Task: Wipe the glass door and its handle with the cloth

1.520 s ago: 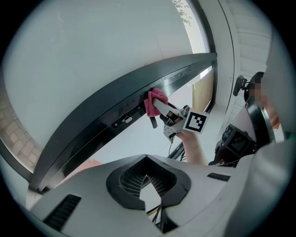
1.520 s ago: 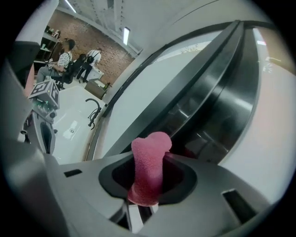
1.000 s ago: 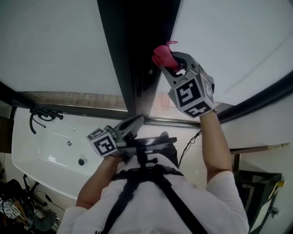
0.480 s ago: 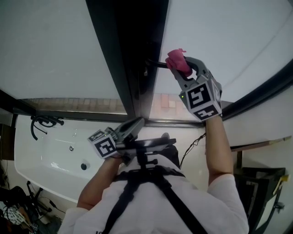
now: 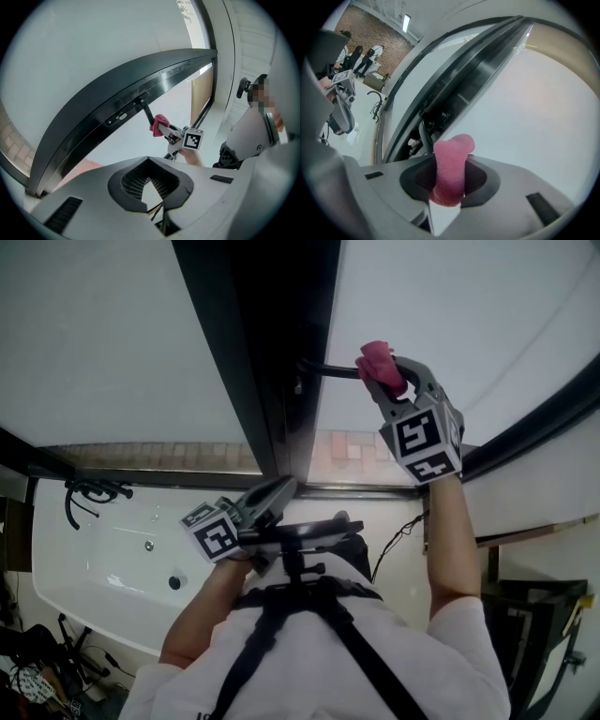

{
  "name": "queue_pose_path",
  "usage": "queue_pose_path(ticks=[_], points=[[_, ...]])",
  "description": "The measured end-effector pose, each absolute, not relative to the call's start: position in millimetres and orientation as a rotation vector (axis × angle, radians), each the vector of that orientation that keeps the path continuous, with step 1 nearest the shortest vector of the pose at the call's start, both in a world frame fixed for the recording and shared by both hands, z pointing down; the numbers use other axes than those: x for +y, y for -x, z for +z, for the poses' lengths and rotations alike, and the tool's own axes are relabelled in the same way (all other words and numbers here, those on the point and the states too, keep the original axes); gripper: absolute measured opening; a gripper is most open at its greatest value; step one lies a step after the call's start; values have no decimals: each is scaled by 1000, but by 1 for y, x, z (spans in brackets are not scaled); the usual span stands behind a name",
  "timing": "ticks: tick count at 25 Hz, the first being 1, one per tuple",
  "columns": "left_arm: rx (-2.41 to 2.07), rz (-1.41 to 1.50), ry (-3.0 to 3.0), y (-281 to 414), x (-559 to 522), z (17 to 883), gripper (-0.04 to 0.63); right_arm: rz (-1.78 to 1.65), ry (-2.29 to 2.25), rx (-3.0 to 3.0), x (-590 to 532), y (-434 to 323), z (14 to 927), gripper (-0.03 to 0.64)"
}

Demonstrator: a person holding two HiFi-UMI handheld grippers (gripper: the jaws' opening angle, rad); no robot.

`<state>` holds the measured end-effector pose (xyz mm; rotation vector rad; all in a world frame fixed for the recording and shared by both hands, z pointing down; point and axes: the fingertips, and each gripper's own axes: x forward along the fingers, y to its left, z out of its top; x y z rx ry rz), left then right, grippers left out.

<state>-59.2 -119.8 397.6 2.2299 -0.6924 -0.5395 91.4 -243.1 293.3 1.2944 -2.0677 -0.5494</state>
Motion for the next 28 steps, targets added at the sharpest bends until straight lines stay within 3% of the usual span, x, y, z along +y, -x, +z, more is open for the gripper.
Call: queue_pose_path(ticks=[10,28], points=[[-650,-560,-2191,59,-119,408,-9,-674,-1504,-2060,-243,-117,230,110],[-739,-625,-2236,84,-129,401,-8,-1274,-1341,-2260,-256,-10,68,111]])
